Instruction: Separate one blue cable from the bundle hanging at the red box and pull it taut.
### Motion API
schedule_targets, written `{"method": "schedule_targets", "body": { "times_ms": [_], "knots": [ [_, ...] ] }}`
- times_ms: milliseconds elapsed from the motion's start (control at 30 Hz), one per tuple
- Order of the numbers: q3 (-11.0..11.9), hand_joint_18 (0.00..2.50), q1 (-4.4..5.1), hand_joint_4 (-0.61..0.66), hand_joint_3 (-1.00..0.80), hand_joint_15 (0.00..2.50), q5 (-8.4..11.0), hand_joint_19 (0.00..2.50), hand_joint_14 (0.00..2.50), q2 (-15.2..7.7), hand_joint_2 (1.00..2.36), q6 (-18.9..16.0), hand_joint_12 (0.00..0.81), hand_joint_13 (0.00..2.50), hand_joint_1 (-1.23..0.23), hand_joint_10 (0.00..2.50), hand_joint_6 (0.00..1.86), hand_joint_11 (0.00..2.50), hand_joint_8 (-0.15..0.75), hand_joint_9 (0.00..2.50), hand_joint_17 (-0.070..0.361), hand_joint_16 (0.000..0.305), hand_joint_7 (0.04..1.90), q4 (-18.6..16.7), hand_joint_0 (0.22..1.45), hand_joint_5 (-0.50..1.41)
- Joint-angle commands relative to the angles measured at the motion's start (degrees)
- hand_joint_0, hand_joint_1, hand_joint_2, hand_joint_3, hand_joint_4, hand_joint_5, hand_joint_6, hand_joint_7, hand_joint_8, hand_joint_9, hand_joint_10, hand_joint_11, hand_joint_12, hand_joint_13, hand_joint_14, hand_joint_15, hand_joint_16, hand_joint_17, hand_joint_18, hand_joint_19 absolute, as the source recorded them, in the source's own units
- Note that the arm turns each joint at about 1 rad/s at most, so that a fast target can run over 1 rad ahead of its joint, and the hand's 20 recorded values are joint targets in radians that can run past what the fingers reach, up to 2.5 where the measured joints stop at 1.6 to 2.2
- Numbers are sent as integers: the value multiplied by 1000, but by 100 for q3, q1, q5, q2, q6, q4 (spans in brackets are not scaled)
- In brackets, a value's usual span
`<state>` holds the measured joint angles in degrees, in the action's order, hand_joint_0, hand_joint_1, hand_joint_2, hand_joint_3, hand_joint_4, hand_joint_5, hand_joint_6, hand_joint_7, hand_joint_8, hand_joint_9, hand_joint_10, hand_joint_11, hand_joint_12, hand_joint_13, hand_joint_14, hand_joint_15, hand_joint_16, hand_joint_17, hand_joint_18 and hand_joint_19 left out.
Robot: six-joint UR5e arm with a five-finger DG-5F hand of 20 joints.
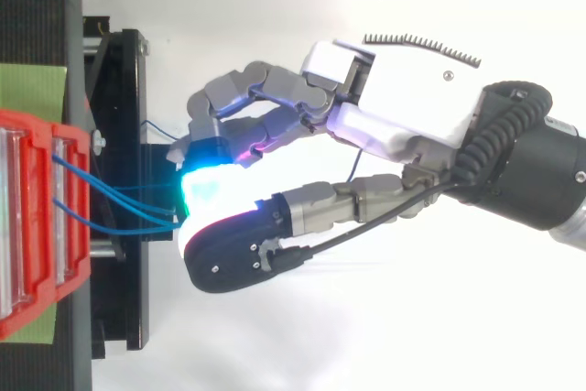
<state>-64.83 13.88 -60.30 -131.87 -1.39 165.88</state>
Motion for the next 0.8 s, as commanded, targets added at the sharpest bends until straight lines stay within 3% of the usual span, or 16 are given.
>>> {"method": "schedule_targets", "body": {
  "times_ms": [0,133,267,533,767],
  "knots": [
    [-3,502,1,112,-299,349,1,130,12,-6,1009,-2,317,690,-773,5,901,1261,356,1022,72,32,1142,15,665,-148],
    [5,519,1,92,-323,460,1,122,16,-6,1008,-28,319,752,-826,32,908,1266,360,975,69,31,1106,15,692,-159],
    [-3,526,1,125,-468,493,1,124,15,-6,1001,-28,319,778,-836,35,906,1254,350,960,67,30,1034,15,720,-163],
    [-3,540,1,196,-500,487,1,148,15,-6,1000,-28,318,780,-691,0,886,1258,353,1005,68,30,1154,6,633,-144],
    [-3,550,1,203,-500,492,1,148,15,-6,1000,-28,324,788,-678,6,883,1255,357,1012,71,31,1145,6,565,-146]
  ]
}}
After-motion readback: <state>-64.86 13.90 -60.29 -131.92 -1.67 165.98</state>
